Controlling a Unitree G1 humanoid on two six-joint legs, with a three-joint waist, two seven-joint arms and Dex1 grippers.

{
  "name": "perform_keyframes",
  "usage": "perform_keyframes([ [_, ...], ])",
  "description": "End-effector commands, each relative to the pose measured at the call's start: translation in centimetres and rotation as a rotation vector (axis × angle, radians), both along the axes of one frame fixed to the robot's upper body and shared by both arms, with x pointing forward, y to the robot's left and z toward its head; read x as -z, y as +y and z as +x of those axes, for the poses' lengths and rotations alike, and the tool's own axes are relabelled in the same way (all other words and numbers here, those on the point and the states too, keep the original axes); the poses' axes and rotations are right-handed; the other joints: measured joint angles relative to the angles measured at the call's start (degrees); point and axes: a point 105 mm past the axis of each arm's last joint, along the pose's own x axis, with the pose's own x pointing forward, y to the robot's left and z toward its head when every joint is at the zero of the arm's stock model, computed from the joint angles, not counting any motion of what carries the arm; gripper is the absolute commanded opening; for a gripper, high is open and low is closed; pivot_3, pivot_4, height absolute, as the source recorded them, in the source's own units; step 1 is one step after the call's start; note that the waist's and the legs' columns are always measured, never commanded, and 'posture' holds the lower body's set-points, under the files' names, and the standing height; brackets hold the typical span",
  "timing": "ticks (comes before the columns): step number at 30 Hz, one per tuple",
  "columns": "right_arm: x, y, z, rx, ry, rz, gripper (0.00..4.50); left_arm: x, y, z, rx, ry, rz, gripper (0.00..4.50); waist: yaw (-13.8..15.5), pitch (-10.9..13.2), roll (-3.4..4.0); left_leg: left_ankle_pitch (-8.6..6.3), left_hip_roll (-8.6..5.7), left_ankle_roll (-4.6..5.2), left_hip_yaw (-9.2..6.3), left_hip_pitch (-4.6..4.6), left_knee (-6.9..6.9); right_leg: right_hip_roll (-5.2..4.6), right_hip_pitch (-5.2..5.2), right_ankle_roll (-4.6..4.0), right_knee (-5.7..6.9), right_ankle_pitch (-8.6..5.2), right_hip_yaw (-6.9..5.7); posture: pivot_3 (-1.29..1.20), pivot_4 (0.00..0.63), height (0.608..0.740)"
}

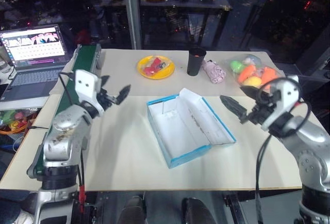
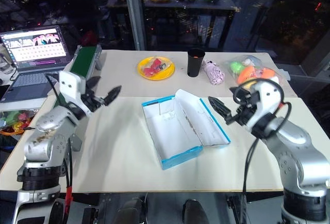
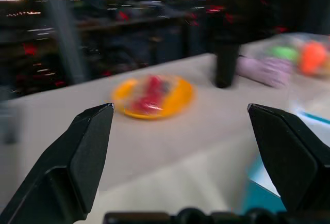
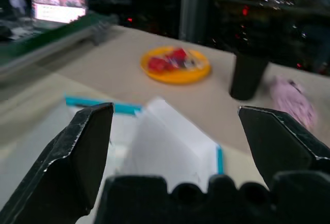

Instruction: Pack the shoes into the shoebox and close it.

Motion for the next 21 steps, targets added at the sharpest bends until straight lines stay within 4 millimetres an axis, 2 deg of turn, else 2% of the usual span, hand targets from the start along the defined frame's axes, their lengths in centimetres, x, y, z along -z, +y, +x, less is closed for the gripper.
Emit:
perform_keyframes([
  [1,-1.2,2.8,0.7,-0.111,-0.004,0.027,4.5,-2.4,2.5,-0.6,-0.154,-0.05,0.033,4.43,0.0,0.0,0.0,0.06,0.0,0.1,0.0,0.02,0.0,0.01,0.02,0.01,0.0,0.0,0.01,0.0,0.15,0.736],
  [6,-1.3,5.7,1.7,-0.234,0.01,0.057,4.5,-2.6,5.7,-1.7,-0.305,-0.013,0.03,4.43,0.2,0.0,-0.03,0.18,-0.01,0.29,-0.01,-0.18,-0.04,0.02,-0.09,0.17,0.01,0.24,0.03,0.0,0.15,0.736],
  [12,-0.3,8.5,2.4,-0.328,0.049,0.053,4.5,-1.2,8.2,-3.8,-0.428,0.036,0.013,4.43,0.1,0.0,-0.03,0.17,0.0,0.29,-0.04,-0.38,-0.1,0.04,-0.26,0.16,0.0,0.25,0.0,0.0,0.15,0.736],
  [19,0.3,9.4,2.8,-0.343,0.052,0.05,4.5,0.3,8.4,-4.8,-0.451,0.08,-0.015,4.43,0.3,0.0,-0.05,0.17,0.0,0.13,-0.04,-0.38,-0.05,-0.01,-0.22,-0.03,0.0,0.34,-0.08,0.0,0.15,0.736],
  [21,0.6,10.0,3.0,-0.342,0.054,0.038,4.5,0.9,7.8,-4.6,-0.426,0.085,-0.035,4.43,0.2,0.0,-0.05,0.04,0.01,-0.12,-0.04,-0.37,-0.04,0.0,-0.23,-0.16,0.0,0.38,-0.08,0.0,0.15,0.736],
])
